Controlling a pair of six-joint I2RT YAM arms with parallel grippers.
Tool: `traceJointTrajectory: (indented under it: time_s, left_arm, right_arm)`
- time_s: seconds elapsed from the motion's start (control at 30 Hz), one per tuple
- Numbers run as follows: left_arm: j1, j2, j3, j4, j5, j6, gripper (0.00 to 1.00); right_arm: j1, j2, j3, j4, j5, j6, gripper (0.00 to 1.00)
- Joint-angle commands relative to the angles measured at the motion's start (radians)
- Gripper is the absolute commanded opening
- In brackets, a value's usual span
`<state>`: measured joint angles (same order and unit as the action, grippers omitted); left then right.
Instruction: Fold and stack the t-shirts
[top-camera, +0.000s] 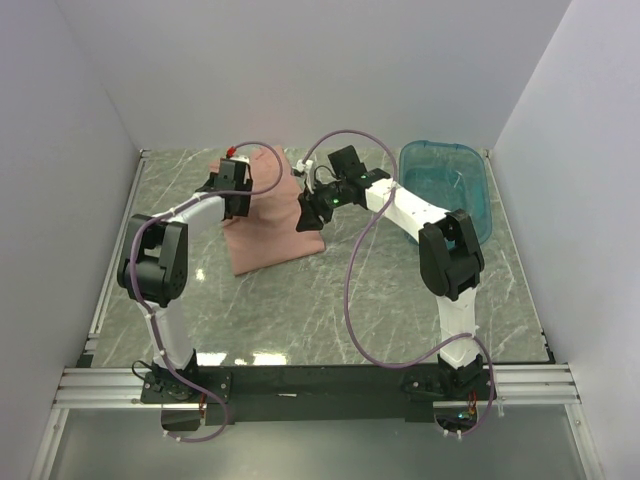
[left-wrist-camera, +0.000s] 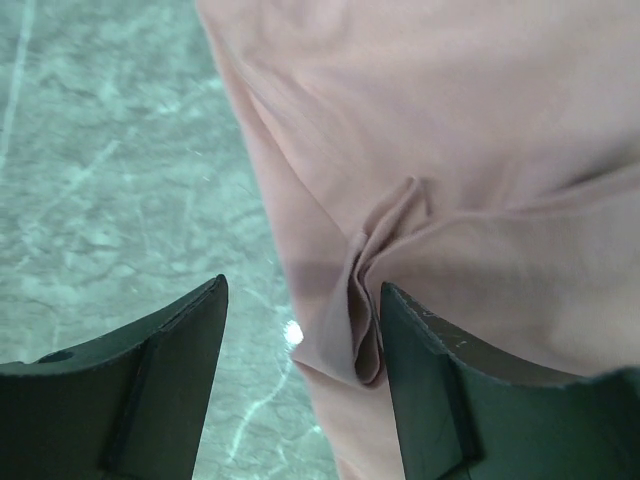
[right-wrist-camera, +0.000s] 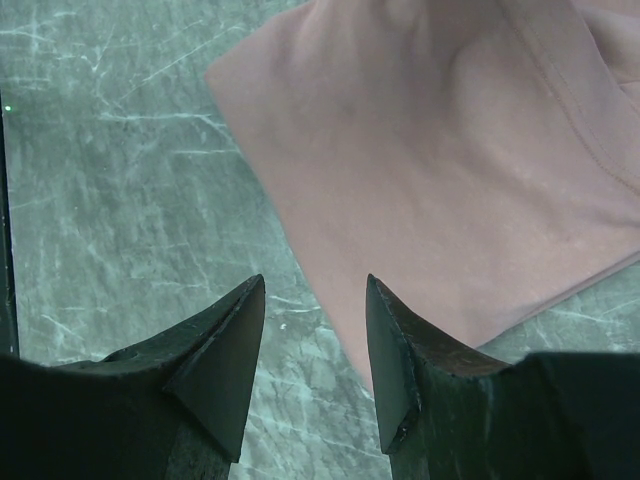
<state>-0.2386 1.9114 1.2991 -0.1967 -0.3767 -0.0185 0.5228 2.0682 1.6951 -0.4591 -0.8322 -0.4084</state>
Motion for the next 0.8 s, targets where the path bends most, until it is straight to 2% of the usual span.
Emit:
traceJointTrajectory:
  time_s: [0.0, 0.23, 0.3, 0.4, 0.47, 0.6, 0.63, 0.67, 0.73, 0.77]
  left_arm:
    - [0.021, 0.011, 0.058, 0.005, -0.03, 0.008, 0.68]
    - [0.059, 0.08, 0.152, -0.026, -0.03, 0.008, 0.69]
    - [0.068, 0.092, 0.167, -0.023, -0.066, 0.008, 0.7]
    - [0.096, 0.06, 0.174, -0.001, -0.077, -0.021, 0.76]
    - [0.119, -0.003, 0.141, 0.02, -0.033, -0.072, 0.8]
    - [0.15, -0.164, -0.021, 0.118, 0.036, -0.1, 0.89]
    - [0.15, -0.202, -0.114, 0.147, 0.054, -0.097, 0.92]
    - [0.151, -0.286, -0.162, 0.179, 0.065, -0.09, 0.99]
    - [0.156, -0.368, -0.294, 0.296, 0.078, -0.08, 0.99]
    - [0.157, -0.438, -0.326, 0.325, 0.138, -0.069, 0.99]
  right_arm:
    - [-0.01, 0.009, 0.032, -0.001, -0.024, 0.008, 0.52]
    - [-0.017, 0.003, 0.032, -0.001, -0.028, 0.011, 0.52]
    - [-0.021, 0.0, 0.029, -0.001, -0.028, 0.01, 0.52]
    - [-0.024, -0.002, 0.034, -0.042, -0.01, -0.035, 0.52]
    - [-0.024, -0.008, 0.04, -0.076, 0.016, -0.116, 0.52]
    - [-0.021, -0.042, -0.001, -0.133, 0.086, -0.283, 0.52]
    - [-0.024, -0.054, -0.038, -0.135, 0.094, -0.343, 0.52]
    - [-0.024, -0.081, -0.058, -0.13, 0.102, -0.369, 0.52]
    - [-0.024, -0.111, -0.106, -0.13, 0.097, -0.453, 0.53]
    - [-0.026, -0.141, -0.121, -0.128, 0.094, -0.478, 0.54]
